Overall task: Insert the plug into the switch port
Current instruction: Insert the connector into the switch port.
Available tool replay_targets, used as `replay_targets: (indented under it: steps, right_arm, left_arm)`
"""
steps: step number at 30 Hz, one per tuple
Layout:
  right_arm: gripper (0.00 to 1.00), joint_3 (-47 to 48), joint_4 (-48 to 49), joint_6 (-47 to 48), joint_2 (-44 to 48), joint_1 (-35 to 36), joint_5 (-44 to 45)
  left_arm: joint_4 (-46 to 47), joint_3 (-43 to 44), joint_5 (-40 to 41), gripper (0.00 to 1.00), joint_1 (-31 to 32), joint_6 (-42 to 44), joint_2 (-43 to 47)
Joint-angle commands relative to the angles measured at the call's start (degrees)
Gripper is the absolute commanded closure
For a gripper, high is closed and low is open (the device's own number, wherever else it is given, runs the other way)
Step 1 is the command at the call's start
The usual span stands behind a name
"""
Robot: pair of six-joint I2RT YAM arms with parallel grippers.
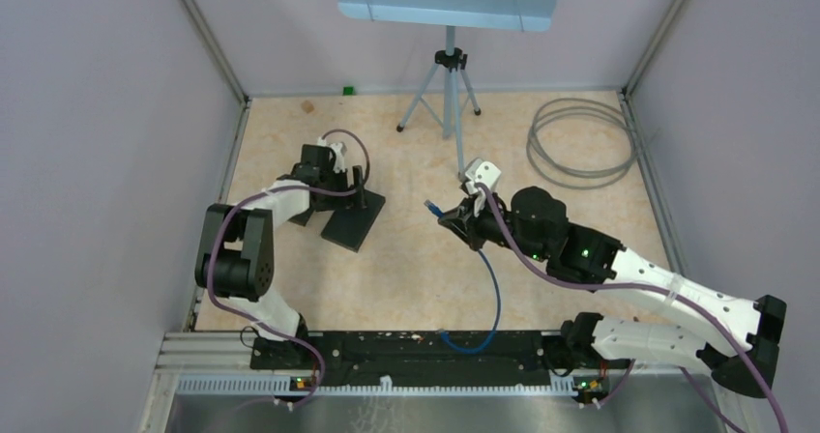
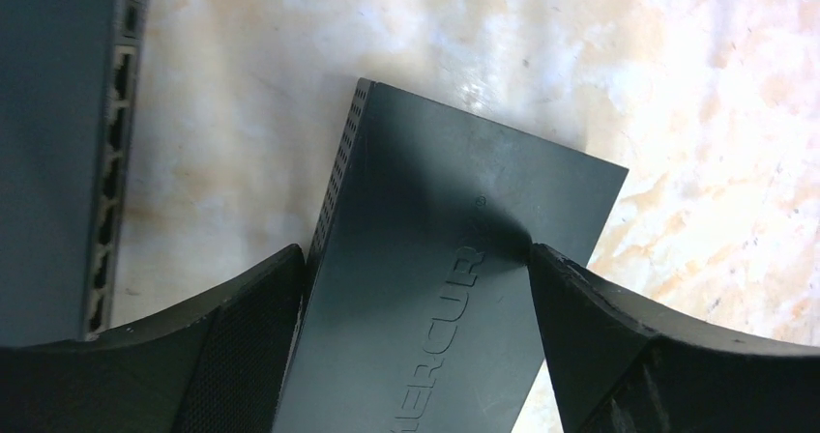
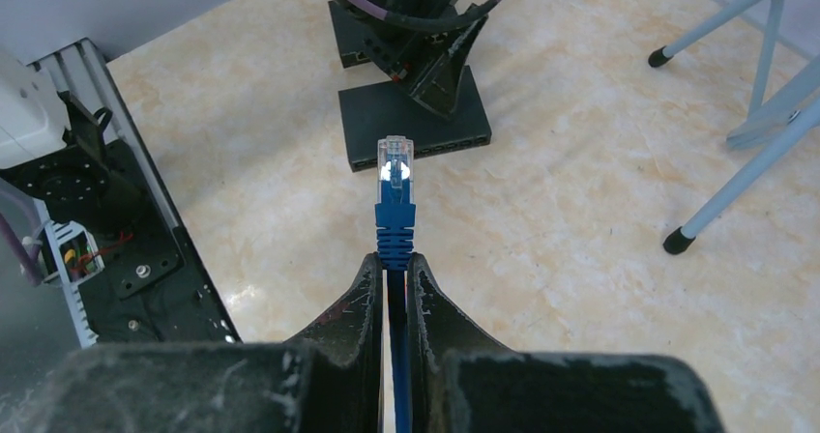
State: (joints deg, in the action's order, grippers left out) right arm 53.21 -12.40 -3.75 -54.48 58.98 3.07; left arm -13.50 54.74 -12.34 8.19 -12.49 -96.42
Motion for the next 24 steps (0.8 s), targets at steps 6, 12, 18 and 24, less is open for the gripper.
replay_targets:
  steps: [6, 12, 18, 24]
  right_arm:
    - [1.0, -3.2, 2.3, -2.7, 5.1, -0.1, 4.1]
    - [1.0, -5.0, 2.6, -4.2, 8.7, -0.1, 7.0]
    - [1.0, -4.1, 1.2, -5.7, 11.6, -0.1, 9.0]
    - [1.0, 0.0, 0.8, -6.6, 14.0, -0.1, 10.3]
  left_arm:
    - [3.3, -6.4, -12.4, 0.16, 5.7, -0.4, -1.5]
    - [6.1, -5.7, -16.7, 0.19, 8.9, 0.1, -4.1]
    - [9.6, -6.3, -20.1, 0.2, 10.3, 0.7, -5.7]
    - [10.4, -5.9, -19.7, 0.19, 10.5, 1.5, -5.7]
